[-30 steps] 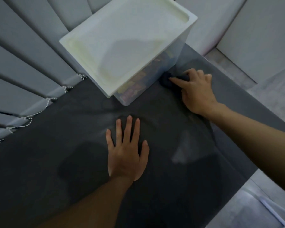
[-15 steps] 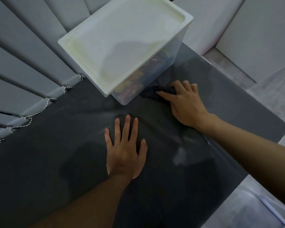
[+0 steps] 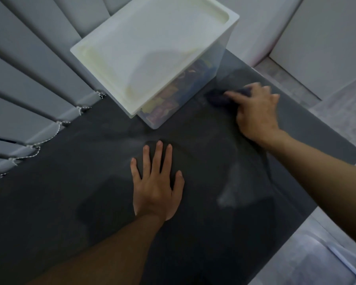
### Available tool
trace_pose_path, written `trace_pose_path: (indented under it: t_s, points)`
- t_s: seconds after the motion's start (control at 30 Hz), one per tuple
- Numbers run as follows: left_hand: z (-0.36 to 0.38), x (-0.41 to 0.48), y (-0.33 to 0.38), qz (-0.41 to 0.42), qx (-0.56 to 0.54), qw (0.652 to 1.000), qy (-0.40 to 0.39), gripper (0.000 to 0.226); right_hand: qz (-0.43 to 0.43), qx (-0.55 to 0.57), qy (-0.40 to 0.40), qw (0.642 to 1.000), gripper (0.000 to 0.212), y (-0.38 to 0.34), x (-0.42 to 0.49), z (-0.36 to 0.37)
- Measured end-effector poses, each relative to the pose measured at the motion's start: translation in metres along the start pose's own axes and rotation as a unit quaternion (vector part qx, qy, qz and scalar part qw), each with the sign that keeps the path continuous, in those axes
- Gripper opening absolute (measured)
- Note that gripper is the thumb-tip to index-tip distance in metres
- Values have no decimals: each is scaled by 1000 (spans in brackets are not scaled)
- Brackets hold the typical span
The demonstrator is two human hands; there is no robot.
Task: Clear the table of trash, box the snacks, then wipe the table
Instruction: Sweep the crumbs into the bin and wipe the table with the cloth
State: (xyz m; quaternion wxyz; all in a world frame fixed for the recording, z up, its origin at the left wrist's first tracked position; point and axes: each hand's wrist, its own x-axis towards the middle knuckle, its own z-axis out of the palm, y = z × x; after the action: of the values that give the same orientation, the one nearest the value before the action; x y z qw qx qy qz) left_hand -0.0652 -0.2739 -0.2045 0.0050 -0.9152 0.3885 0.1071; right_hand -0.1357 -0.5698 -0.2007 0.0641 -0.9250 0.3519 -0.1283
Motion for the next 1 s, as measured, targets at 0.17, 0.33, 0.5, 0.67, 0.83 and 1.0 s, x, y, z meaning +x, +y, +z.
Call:
trace_pose_path:
  t_s: [0.17, 0.33, 0.5, 0.67, 0.83, 1.0]
  points:
    - [0, 0, 0, -1, -5, 1000, 1, 69, 139, 25, 11, 990, 50, -17, -3, 3]
    - [1, -1, -1, 0, -1, 1000, 1, 69, -137, 53, -35, 989, 46, -17, -33, 2]
    - [1, 0, 0, -2, 1, 1000, 1, 69, 64, 8, 12, 998, 46, 27, -6, -4]
    - [1, 0, 0, -1, 2, 1000, 7, 69, 97, 38, 2, 995, 48, -8, -28, -3]
    - [2, 0, 1, 0, 5, 1000, 10, 69, -130, 29, -39, 990, 47, 11, -54, -12]
    - [2, 0, 1, -1, 9, 1000, 12, 70, 102, -20, 26, 994, 51, 66, -20, -19]
